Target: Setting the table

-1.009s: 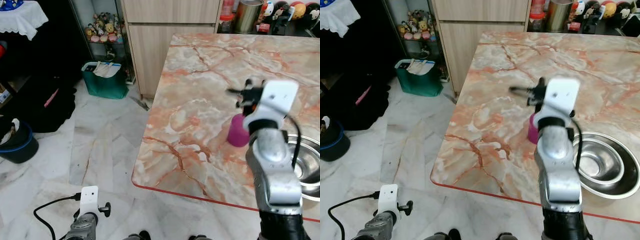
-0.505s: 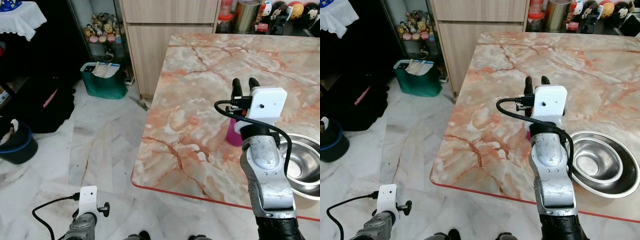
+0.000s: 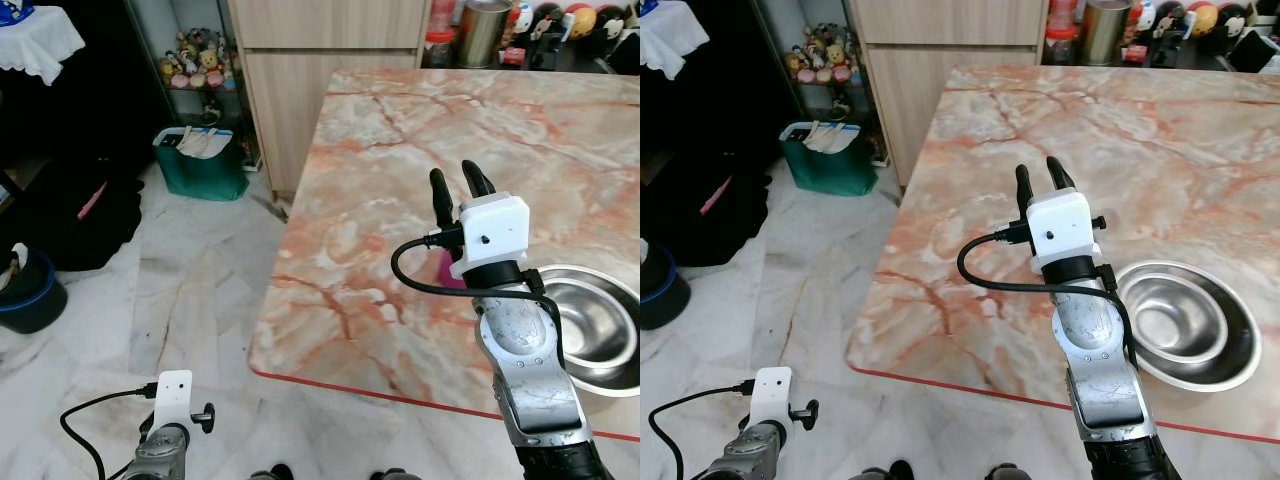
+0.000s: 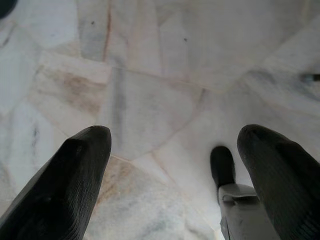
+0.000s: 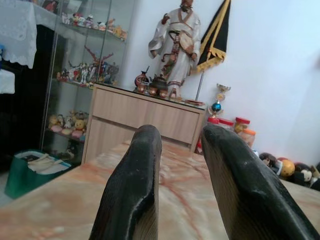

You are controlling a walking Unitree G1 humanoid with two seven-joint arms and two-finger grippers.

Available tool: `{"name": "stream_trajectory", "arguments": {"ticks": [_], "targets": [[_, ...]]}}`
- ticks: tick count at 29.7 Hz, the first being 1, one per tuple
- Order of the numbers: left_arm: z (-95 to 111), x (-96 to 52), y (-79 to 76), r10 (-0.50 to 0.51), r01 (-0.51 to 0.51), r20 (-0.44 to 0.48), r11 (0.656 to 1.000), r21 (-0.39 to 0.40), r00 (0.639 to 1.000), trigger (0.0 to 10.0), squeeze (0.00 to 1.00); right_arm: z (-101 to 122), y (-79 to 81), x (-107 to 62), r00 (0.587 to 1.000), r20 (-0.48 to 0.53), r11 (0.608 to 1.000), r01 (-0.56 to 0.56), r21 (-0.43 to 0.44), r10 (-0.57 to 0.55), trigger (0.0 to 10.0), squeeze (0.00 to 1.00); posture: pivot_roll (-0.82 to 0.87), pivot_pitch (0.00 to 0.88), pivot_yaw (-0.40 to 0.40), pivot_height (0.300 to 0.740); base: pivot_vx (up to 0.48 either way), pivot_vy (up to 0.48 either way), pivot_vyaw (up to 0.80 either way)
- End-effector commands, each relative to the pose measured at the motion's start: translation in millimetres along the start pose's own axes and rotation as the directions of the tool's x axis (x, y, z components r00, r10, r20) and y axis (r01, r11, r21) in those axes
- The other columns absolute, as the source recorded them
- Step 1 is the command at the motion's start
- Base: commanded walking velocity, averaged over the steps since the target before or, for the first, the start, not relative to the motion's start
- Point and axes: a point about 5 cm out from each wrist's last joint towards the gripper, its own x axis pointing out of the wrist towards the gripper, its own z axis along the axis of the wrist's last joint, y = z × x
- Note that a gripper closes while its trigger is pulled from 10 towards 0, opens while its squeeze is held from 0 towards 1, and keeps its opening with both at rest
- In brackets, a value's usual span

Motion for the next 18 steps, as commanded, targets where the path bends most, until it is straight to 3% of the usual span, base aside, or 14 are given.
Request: {"name": "stream_trajectory", "arguments": {"ticks": [1, 8, 18], "targets": [[-9, -2.2, 2.4, 0.005, -0.005, -0.021, 1.0, 0.004, 1.0, 10.0, 0.0, 11, -2.0, -0.5, 0.998, 0.055, 1.0, -0.011, 0.002, 0.01, 10.0, 0.0, -0.12, 0.153, 0.075, 0.74, 0.0, -0.424, 0.0], [-12, -2.9, 4.0, 0.005, -0.005, -0.021, 1.0, 0.004, 1.0, 10.0, 0.0, 27, -3.0, 6.2, 0.992, 0.124, 1.0, -0.004, 0.007, 0.003, 10.0, 0.0, -0.13, 0.137, 0.077, 0.74, 0.0, -0.424, 0.0], [-10, -2.9, 1.8, 0.002, -0.002, -0.009, 1.0, -0.025, 1.0, 10.0, 0.0, 30, 1.0, 6.2, 0.992, 0.127, 1.0, -0.001, 0.027, -0.002, 10.0, 0.0, -0.12, 0.136, 0.071, 0.74, 0.0, -0.455, 0.0]]}}
